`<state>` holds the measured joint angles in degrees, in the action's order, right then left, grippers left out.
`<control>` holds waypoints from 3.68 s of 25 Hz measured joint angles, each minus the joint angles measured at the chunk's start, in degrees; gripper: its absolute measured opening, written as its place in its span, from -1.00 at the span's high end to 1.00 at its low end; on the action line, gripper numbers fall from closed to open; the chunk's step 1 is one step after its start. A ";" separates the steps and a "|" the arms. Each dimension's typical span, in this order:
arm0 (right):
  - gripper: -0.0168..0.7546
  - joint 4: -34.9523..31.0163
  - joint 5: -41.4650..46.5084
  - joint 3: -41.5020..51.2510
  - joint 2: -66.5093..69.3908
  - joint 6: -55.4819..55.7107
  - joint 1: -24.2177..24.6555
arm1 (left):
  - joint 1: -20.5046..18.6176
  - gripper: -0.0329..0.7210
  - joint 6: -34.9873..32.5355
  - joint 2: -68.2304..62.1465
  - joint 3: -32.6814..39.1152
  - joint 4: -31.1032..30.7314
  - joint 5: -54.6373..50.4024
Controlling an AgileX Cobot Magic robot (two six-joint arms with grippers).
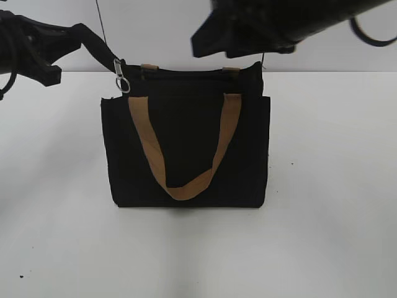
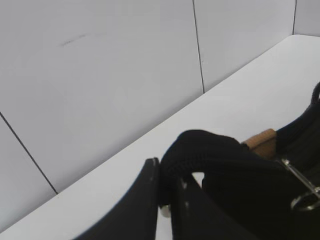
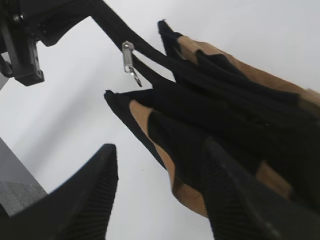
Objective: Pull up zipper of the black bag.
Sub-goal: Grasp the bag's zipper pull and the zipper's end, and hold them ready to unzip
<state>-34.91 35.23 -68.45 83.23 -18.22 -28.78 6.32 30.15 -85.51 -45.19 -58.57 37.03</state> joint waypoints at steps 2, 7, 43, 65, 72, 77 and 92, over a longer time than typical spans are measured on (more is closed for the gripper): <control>-0.07 0.28 -0.34 -3.76 5.12 0.97 -2.73 | 0.00 0.82 0.12 0.00 0.00 -0.17 0.11; 0.13 1.31 -0.39 -12.48 15.65 1.40 -6.87 | 0.00 0.82 0.23 0.00 0.00 -0.32 0.18; 0.66 6.81 -9.72 -22.01 31.47 16.69 -10.74 | 0.00 0.82 0.23 0.00 -0.17 -0.38 2.40; 0.99 8.72 -4.27 -22.01 27.34 17.64 -10.74 | 0.00 0.82 0.44 0.00 -0.23 -0.63 0.65; 0.99 10.01 1.69 -22.01 25.96 17.70 -10.36 | 0.04 0.82 1.75 0.00 -0.23 0.13 -4.84; 0.99 11.55 3.73 -22.07 25.77 17.70 -8.39 | 0.23 0.82 2.18 -0.05 -0.23 0.12 -5.43; 0.99 24.65 18.06 -22.12 20.44 17.64 -0.15 | 0.54 0.82 2.24 -0.05 -0.23 -0.23 -6.60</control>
<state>-10.26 53.29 -90.57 103.67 -0.58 -28.93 6.86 32.39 -85.56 -45.43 -58.80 30.43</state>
